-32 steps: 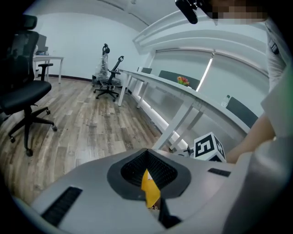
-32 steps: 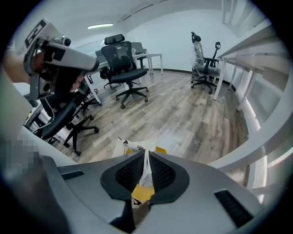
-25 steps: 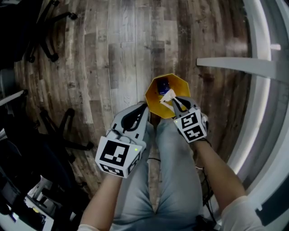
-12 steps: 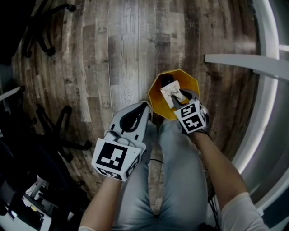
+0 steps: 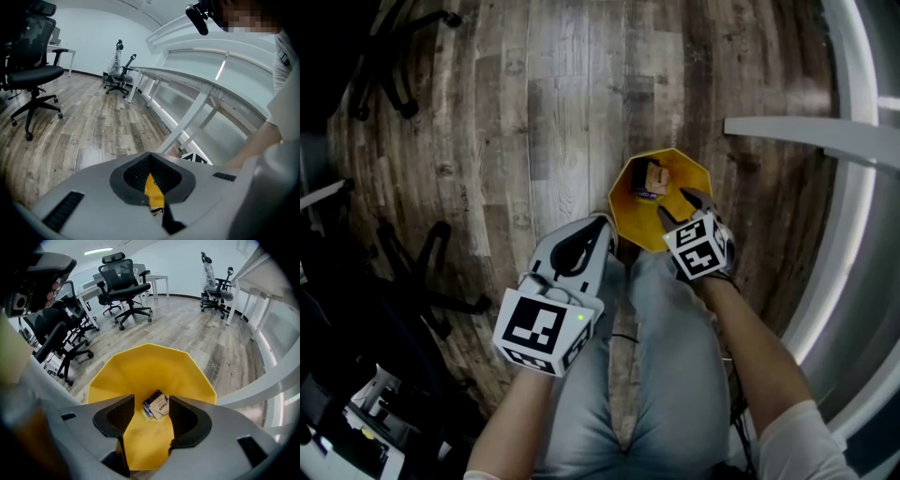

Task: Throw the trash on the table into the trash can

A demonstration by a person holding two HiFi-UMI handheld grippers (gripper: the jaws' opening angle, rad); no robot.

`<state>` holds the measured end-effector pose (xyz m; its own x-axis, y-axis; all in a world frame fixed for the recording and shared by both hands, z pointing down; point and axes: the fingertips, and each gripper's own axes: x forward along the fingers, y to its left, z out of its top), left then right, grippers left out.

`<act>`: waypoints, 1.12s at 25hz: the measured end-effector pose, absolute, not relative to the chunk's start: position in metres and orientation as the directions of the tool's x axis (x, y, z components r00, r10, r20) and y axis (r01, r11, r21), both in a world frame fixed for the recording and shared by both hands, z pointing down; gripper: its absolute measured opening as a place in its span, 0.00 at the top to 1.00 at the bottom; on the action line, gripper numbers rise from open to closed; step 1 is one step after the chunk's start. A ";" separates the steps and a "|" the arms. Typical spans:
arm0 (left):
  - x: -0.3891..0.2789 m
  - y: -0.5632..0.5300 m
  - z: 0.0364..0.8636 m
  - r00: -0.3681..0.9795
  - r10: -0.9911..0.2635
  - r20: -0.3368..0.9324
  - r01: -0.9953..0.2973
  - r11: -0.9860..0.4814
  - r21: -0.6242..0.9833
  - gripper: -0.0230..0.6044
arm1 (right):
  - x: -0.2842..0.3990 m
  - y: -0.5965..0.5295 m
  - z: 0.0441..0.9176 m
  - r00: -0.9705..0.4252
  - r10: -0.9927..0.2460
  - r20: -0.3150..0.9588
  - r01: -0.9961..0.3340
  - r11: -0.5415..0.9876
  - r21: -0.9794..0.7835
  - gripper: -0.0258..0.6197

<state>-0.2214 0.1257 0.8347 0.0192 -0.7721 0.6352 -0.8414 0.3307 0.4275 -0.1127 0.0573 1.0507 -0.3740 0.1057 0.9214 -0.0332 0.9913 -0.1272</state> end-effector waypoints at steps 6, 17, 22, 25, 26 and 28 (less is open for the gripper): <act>-0.219 0.127 0.831 0.013 -0.776 0.630 -0.843 0.331 0.425 0.96 | -0.115 0.053 1.041 -0.382 0.097 0.919 -0.027 0.993 -0.116 0.60; -0.225 0.123 0.732 0.015 -0.783 0.621 -0.855 0.312 0.414 0.96 | -0.128 0.046 0.899 -0.454 0.103 0.885 0.017 0.994 -0.107 0.71; -0.217 0.111 0.658 0.050 -0.791 0.609 -0.873 0.262 0.412 0.96 | -0.139 0.034 0.784 -0.544 0.108 0.832 -0.002 0.992 -0.130 0.85; -0.218 0.110 0.617 0.057 -0.795 0.604 -0.886 0.238 0.397 0.96 | -0.150 0.032 0.719 -0.600 0.109 0.793 -0.015 0.989 -0.148 0.88; -0.220 0.108 0.605 0.057 -0.799 0.599 -0.892 0.228 0.390 0.96 | -0.153 0.032 0.701 -0.615 0.111 0.781 -0.011 0.989 -0.149 0.88; -0.219 0.102 0.581 0.055 -0.807 0.588 -0.901 0.214 0.378 0.96 | -0.153 0.030 0.668 -0.639 0.115 0.761 -0.001 0.989 -0.150 0.89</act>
<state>-0.2195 0.1023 0.5811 0.0548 -0.8071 0.5878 -0.9007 0.2141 0.3779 -0.1533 0.0296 0.6681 -0.6385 0.1148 0.7610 -0.0015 0.9886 -0.1504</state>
